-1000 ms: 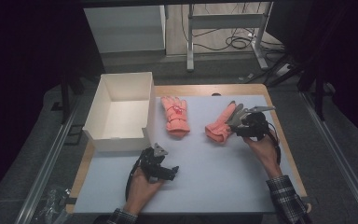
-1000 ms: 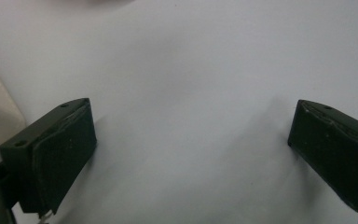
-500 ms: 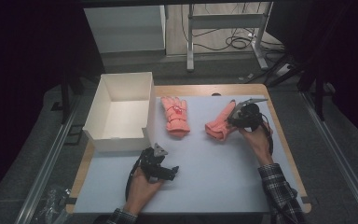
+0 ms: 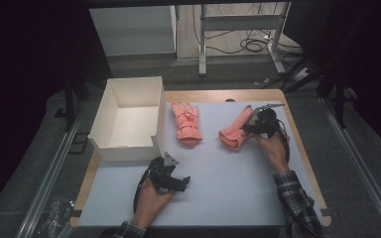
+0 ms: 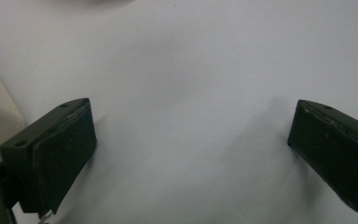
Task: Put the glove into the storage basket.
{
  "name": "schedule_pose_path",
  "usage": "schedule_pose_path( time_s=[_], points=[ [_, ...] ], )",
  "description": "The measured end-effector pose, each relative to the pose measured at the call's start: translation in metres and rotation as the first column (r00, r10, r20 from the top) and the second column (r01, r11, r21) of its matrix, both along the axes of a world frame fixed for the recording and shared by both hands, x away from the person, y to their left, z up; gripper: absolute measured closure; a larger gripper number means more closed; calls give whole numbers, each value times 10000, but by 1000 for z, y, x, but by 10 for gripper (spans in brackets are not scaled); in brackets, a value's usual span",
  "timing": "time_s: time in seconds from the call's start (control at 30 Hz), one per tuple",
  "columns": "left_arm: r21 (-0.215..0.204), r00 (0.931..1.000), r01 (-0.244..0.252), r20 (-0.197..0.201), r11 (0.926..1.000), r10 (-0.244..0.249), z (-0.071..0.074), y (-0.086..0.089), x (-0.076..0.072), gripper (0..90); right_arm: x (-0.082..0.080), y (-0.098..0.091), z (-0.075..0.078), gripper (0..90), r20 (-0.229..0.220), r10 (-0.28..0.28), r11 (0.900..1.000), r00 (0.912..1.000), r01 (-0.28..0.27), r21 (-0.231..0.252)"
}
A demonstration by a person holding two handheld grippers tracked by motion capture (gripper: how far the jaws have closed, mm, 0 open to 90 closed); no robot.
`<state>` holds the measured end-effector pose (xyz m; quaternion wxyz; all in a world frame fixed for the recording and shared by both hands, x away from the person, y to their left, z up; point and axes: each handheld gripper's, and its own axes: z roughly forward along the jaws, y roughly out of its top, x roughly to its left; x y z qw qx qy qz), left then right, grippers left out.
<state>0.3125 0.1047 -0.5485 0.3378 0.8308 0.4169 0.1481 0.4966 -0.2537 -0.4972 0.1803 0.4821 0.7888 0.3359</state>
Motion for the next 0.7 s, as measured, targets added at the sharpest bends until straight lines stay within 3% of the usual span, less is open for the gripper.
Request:
schedule_pose_path(
  time_s=[0.2, 0.37, 0.5, 0.7],
  points=[
    [2, 10000, 0, 2, 10000, 0, 0, 0, 0, 9, 2, 8, -5, 633, -139, -261, 9977, 9996, 252, -625],
    [1, 10000, -2, 2, 10000, 2, 0, 0, 0, 9, 1, 10, -5, 801, -279, -281, 9974, 9992, 262, -666],
    [-9, 10000, 0, -2, 10000, 0, 0, 0, 0, 9, 1, 10, -3, 850, -344, -196, 9978, 9992, 173, -646],
    [-11, 10000, 1, -4, 10000, -1, 0, 0, 0, 9, -2, 4, 5, 862, -356, 35, 9998, 9994, -42, -188]
  ],
)
